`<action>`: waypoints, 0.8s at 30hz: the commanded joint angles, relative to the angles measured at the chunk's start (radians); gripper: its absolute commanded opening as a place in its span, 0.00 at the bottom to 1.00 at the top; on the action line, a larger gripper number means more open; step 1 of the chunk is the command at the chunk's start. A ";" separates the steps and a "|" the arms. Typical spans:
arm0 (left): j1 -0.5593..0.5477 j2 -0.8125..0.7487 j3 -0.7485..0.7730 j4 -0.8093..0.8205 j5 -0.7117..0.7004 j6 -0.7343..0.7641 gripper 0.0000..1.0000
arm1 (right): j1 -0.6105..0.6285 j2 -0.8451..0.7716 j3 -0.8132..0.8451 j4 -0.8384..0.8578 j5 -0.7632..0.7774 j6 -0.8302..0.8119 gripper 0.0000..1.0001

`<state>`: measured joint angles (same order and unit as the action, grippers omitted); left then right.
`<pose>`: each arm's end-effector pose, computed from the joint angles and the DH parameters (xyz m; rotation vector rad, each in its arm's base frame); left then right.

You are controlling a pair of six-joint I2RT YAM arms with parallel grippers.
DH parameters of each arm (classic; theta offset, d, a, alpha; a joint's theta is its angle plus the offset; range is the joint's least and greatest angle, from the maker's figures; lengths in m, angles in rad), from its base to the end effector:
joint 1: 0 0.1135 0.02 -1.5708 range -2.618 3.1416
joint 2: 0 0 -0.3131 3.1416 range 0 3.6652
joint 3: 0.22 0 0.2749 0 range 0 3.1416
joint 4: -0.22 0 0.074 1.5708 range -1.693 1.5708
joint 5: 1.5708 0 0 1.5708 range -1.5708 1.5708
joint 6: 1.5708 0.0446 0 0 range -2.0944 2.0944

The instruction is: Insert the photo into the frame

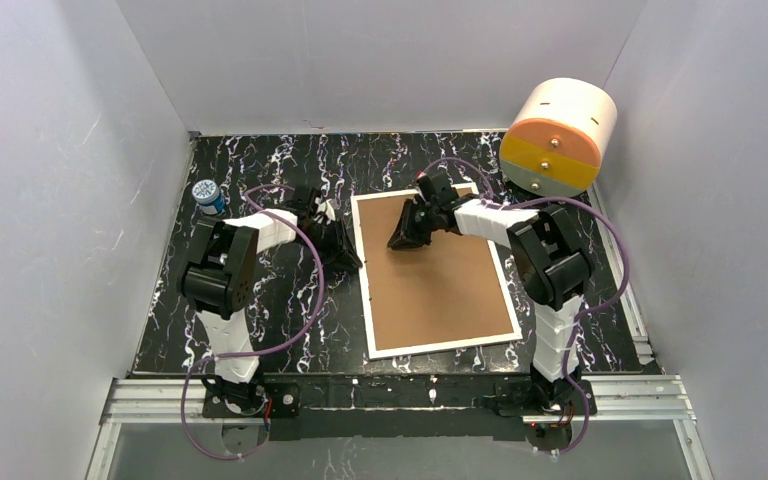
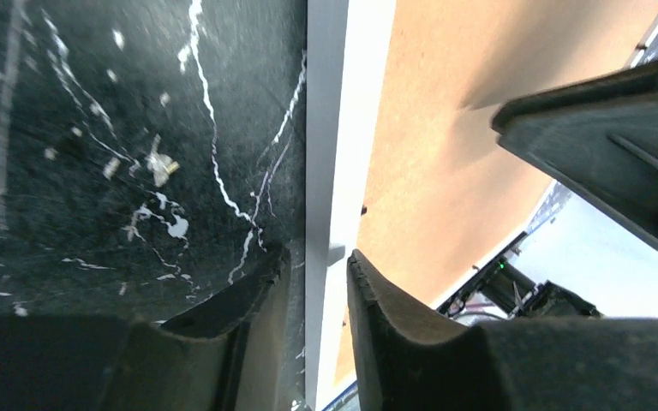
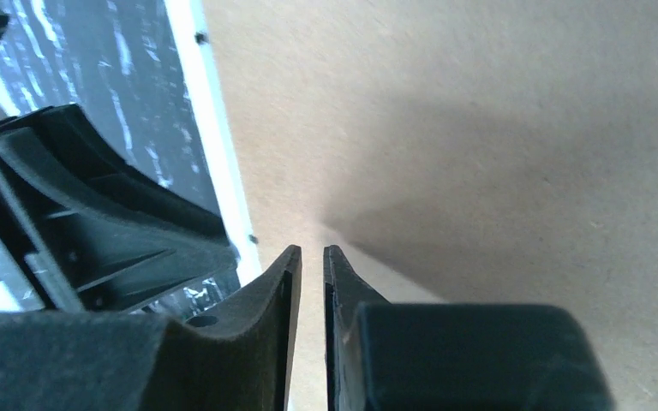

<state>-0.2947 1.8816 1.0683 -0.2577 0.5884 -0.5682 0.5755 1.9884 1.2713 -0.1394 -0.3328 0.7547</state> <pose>0.3726 -0.1390 0.1604 -0.1639 2.7485 -1.0486 0.3819 0.2651 0.1808 0.0708 2.6215 0.9486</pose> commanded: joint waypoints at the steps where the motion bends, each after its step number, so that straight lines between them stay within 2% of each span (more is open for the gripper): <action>1: 0.005 -0.024 0.048 -0.023 -0.096 0.004 0.33 | -0.003 -0.001 0.114 -0.022 -0.062 0.024 0.26; 7: 0.007 0.019 0.076 0.033 -0.102 -0.051 0.36 | -0.003 0.092 0.249 -0.013 -0.128 0.002 0.26; 12: 0.007 0.069 0.103 0.044 -0.092 -0.090 0.29 | -0.007 0.194 0.347 0.010 -0.237 0.017 0.26; 13: 0.008 0.077 0.104 0.044 -0.091 -0.086 0.28 | -0.006 0.208 0.344 0.046 -0.251 0.035 0.24; 15: 0.008 0.093 0.105 0.030 -0.099 -0.079 0.26 | -0.006 0.240 0.344 0.115 -0.285 0.068 0.15; 18: 0.008 0.121 0.091 0.012 -0.106 -0.078 0.19 | -0.006 0.274 0.382 0.131 -0.299 0.077 0.05; 24: 0.008 0.139 0.075 -0.067 -0.171 -0.045 0.12 | -0.006 0.315 0.380 0.257 -0.298 0.141 0.03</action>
<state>-0.2775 1.9598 1.1694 -0.2131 0.5423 -0.6636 0.5701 2.2948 1.6009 -0.0200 -0.5941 0.8433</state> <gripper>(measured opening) 0.158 0.042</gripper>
